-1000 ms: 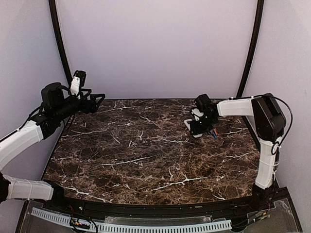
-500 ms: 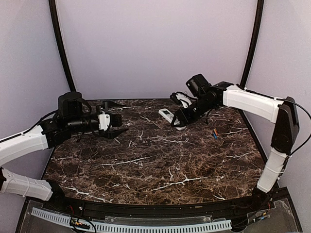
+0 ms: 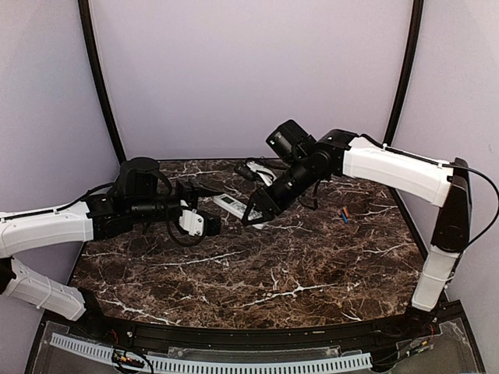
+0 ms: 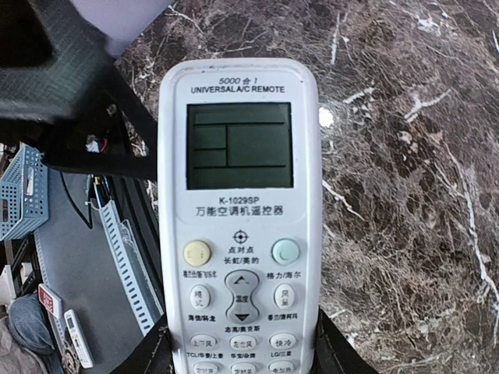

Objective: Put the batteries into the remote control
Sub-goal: Pass from the right arm to the left

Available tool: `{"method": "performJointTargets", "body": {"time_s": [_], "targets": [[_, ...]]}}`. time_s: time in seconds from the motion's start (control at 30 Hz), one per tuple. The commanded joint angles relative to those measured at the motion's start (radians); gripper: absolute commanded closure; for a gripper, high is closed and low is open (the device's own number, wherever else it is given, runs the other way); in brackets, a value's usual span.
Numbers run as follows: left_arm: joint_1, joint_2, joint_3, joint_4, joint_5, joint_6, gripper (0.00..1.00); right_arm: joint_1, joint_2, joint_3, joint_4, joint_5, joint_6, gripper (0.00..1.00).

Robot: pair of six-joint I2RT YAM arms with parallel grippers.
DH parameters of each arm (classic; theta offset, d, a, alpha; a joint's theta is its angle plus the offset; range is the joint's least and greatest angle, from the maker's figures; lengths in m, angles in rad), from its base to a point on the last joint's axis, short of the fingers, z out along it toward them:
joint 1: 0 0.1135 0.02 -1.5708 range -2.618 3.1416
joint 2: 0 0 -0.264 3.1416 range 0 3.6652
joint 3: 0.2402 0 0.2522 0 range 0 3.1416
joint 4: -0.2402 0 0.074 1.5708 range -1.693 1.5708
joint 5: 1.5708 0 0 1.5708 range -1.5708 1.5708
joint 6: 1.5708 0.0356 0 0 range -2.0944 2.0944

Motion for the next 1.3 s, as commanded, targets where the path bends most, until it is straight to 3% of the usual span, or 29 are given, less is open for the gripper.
{"method": "performJointTargets", "body": {"time_s": [0.0, 0.47, 0.7, 0.73, 0.8, 0.93, 1.13, 1.27], "targets": [[-0.021, 0.021, 0.042, -0.072, -0.015, -0.004, 0.39, 0.026, 0.04, 0.07, 0.003, -0.037, 0.008, 0.73], [-0.031, 0.048, 0.052, -0.041, -0.056, -0.046, 0.69, 0.062, 0.086, 0.152, -0.014, -0.076, -0.029, 0.75], [-0.037, 0.038, 0.055, -0.035, -0.065, -0.077, 0.97, 0.062, 0.096, 0.181, -0.019, -0.089, -0.044, 0.74], [-0.036, 0.035, 0.054, -0.035, -0.064, -0.096, 0.99, 0.063, 0.095, 0.182, -0.02, -0.088, -0.046, 0.71], [-0.037, 0.017, 0.053, -0.041, -0.057, -0.139, 1.0, 0.063, 0.084, 0.182, -0.018, -0.073, -0.052, 0.57], [-0.039, -0.019, 0.057, -0.054, -0.021, -0.305, 1.0, 0.061, 0.024, 0.168, 0.008, -0.008, -0.08, 0.03], [-0.039, -0.077, 0.04, -0.013, 0.064, -0.663, 1.0, 0.058, -0.168, 0.037, 0.205, 0.018, -0.139, 0.01], [-0.039, -0.106, 0.031, 0.046, 0.143, -0.933, 1.0, 0.058, -0.347, -0.183, 0.484, -0.02, -0.201, 0.02]]}}
